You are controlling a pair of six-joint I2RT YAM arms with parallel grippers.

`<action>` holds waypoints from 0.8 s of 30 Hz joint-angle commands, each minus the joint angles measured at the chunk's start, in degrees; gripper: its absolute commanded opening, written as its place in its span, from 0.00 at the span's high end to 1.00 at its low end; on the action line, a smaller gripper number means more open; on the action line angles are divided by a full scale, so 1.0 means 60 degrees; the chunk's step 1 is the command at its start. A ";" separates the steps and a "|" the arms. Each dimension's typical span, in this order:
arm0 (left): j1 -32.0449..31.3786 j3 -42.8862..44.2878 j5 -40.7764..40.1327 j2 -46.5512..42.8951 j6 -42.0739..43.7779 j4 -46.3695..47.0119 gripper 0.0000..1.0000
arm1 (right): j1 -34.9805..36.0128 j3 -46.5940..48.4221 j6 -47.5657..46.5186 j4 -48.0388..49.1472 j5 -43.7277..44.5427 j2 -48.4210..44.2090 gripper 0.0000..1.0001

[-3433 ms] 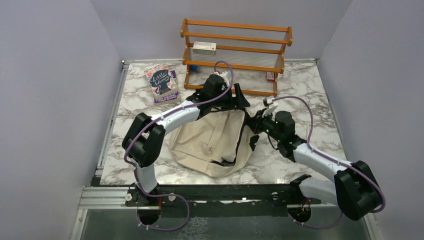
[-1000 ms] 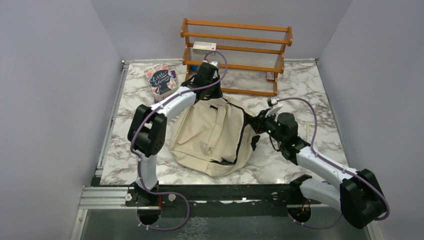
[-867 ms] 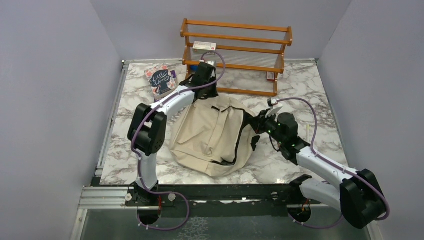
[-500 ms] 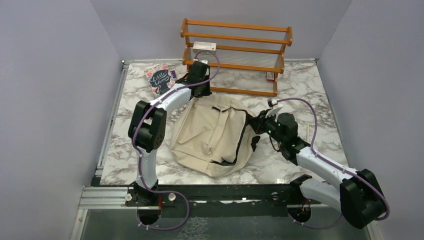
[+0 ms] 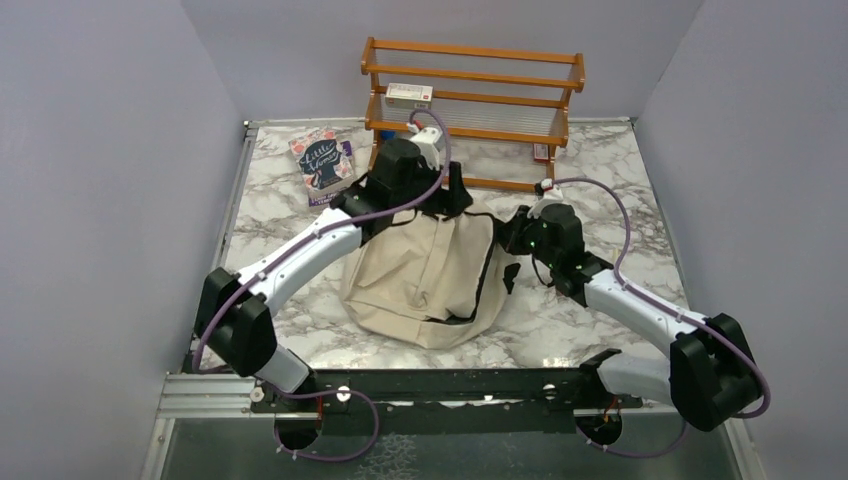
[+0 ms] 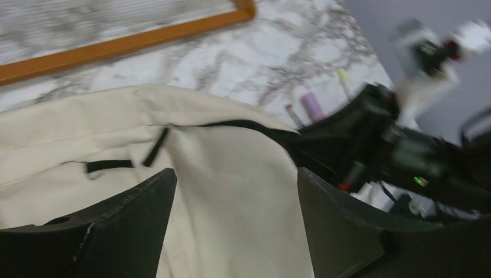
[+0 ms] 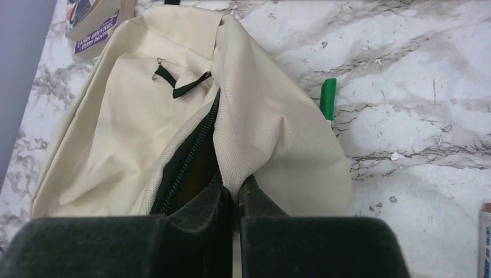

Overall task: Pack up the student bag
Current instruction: Unzip the student bag at the center of the board, then adjust the student bag at the center of the board.

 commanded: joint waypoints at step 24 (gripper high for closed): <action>-0.3806 -0.1018 -0.2706 0.0491 0.1203 -0.0575 0.11 | -0.0008 0.0316 0.1603 -0.0316 -0.0012 0.0235 1.00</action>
